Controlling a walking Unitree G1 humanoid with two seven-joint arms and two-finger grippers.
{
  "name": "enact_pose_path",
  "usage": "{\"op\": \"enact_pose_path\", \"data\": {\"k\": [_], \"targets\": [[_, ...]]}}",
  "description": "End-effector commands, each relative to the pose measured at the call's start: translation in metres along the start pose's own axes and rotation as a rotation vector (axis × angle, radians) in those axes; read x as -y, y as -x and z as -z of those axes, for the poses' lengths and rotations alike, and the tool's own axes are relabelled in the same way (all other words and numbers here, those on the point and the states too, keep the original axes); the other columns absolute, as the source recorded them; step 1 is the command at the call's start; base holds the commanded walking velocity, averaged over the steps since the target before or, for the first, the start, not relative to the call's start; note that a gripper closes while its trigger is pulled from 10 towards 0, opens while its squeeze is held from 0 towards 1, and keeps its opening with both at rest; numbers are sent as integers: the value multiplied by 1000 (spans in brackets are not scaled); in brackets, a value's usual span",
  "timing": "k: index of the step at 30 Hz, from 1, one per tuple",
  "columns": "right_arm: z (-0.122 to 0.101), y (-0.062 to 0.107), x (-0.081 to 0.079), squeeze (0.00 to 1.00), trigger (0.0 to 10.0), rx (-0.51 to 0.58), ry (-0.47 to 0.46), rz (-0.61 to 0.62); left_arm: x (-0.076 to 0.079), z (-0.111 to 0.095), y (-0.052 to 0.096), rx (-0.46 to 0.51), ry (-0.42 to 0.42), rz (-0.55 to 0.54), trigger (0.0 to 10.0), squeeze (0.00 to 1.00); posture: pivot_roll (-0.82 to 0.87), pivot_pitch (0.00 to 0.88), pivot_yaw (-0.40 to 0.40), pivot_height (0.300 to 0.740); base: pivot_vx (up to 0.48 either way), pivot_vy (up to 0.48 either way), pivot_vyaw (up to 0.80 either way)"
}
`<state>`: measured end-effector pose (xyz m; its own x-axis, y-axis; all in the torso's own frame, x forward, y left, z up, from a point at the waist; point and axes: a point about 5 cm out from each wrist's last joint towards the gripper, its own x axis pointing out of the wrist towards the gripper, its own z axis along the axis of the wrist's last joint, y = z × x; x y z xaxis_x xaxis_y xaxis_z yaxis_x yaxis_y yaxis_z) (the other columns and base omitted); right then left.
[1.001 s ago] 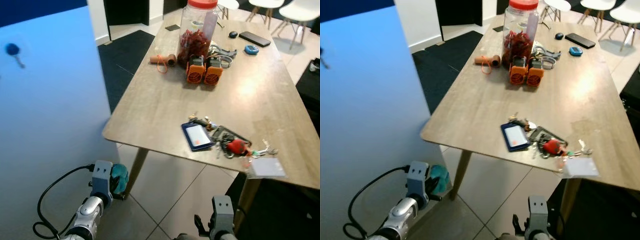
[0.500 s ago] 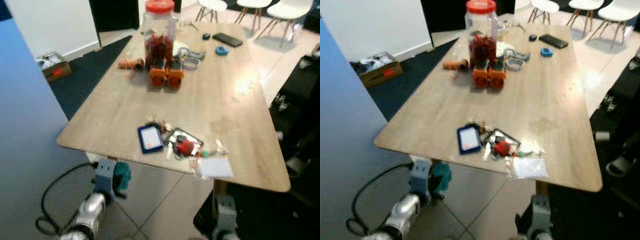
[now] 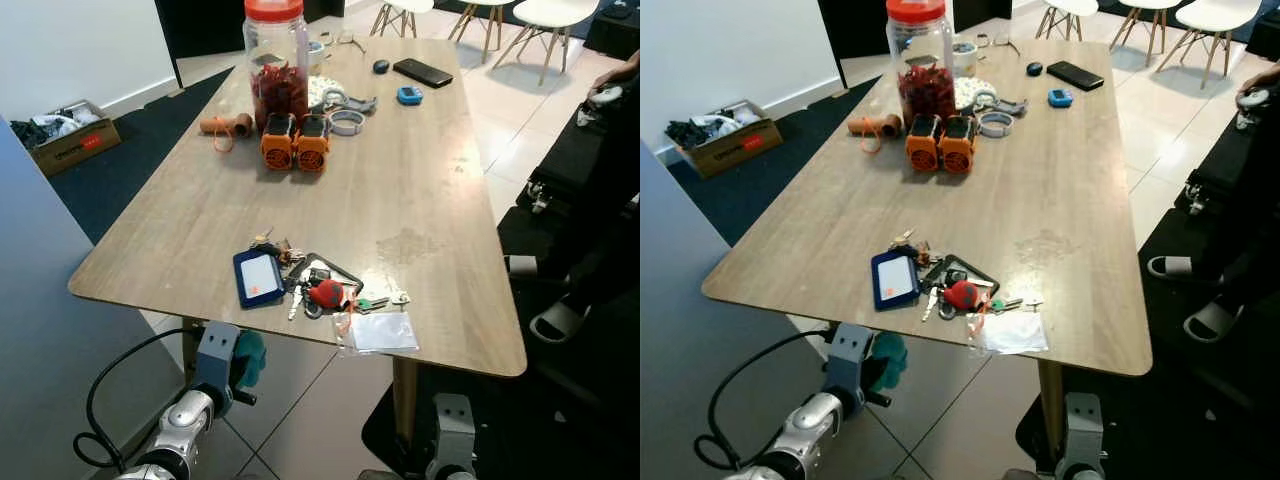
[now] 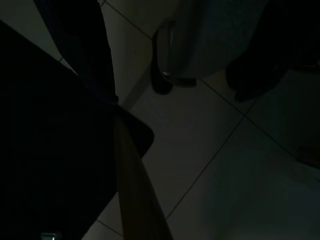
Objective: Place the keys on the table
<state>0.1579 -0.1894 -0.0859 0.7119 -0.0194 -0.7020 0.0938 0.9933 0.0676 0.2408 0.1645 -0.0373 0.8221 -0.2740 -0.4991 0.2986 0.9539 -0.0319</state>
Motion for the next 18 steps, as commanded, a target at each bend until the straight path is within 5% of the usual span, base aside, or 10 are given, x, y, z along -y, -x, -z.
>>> {"op": "enact_pose_path", "data": {"k": [1,13,18], "targets": [[3,1,0,0,10000,-9,-6,7,-6,0,1,-12,-22,-12,10000,0,9,62,28,740,0,0,0],[1,-1,-2,0,10000,-14,-3,6,-14,-1,4,-17,-56,-14,10000,0,7,61,26,740,0,0,0],[3,1,4,0,10000,-25,-1,15,-26,-5,15,28,-198,123,10000,0,6,62,27,740,0,0,0]]}}
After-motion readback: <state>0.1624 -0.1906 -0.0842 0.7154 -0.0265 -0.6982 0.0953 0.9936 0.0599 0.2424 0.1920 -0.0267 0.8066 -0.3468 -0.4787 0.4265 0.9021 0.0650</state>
